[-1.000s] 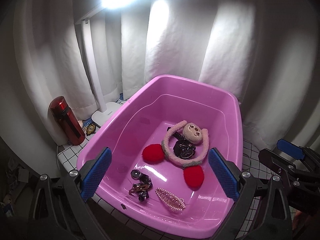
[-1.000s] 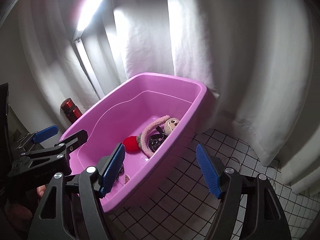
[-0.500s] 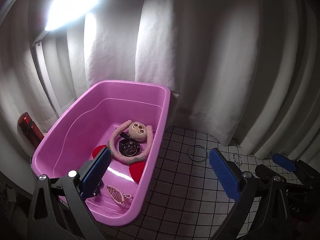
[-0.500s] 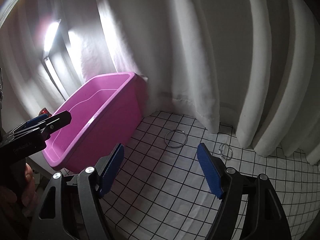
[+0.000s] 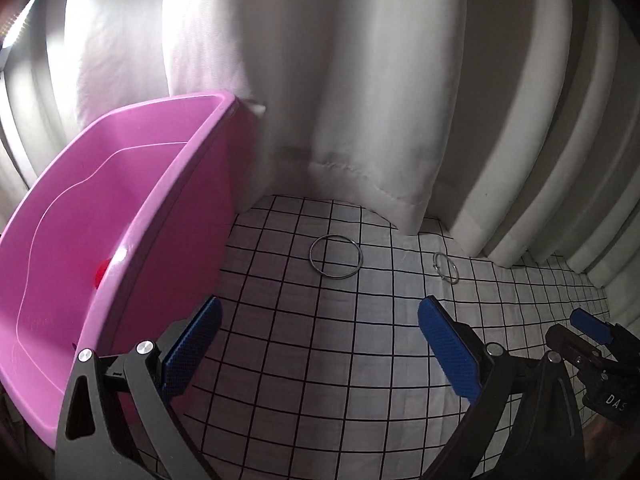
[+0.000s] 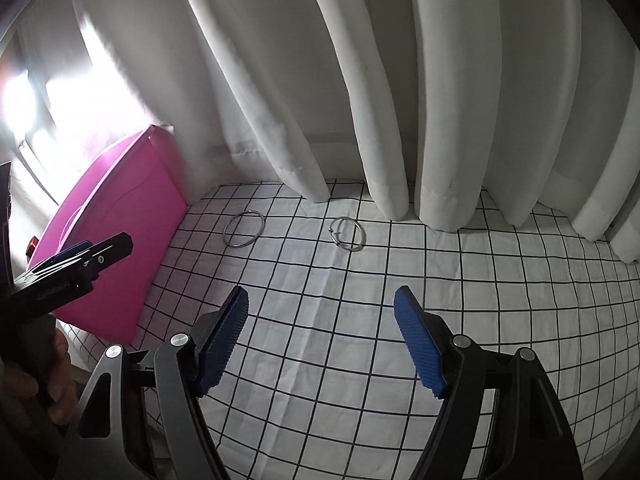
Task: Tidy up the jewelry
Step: 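Move both tools back over the table toward the two metal rings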
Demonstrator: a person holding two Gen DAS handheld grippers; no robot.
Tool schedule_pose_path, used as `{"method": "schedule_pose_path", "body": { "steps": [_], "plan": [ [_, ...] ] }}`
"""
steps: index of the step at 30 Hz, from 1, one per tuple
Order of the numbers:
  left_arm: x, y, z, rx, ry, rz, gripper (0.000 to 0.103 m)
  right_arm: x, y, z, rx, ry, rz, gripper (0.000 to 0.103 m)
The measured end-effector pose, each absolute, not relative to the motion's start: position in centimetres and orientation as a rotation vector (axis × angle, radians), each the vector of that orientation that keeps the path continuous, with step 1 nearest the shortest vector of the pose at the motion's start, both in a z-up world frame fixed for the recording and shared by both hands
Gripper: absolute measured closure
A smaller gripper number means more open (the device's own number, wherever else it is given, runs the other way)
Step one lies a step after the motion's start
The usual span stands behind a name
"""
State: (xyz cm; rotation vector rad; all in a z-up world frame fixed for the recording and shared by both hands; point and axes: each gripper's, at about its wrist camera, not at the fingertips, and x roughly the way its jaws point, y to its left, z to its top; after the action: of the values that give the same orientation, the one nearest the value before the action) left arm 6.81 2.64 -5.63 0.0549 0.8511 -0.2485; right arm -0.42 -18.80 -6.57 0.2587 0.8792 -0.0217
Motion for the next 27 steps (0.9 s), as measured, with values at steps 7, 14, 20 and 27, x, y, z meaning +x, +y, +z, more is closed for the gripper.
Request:
{"method": "schedule_pose_path", "body": {
  "steps": [7,14,20,27],
  "plan": [
    [9.6,1.0,-9.8,0.083,0.905,-0.247,0.006,1.9,-19.8,-10.3,0.278,0.931,-0.029,0.031],
    [12.8,0.2,-13.3,0.081,0.929,-0.250,0.006,5.9,-20.0,-13.4,0.266,0.948,-0.032,0.031],
    [15.1,-0.4,-15.6,0.098,0.939,-0.247,0.006,9.5,-19.9,-15.7,0.239,0.959,-0.029,0.031],
    [17.0,-1.1,-17.2,0.087,0.942,-0.250,0.006,12.3,-20.2,-17.5,0.198,0.981,-0.058,0.031]
  ]
}}
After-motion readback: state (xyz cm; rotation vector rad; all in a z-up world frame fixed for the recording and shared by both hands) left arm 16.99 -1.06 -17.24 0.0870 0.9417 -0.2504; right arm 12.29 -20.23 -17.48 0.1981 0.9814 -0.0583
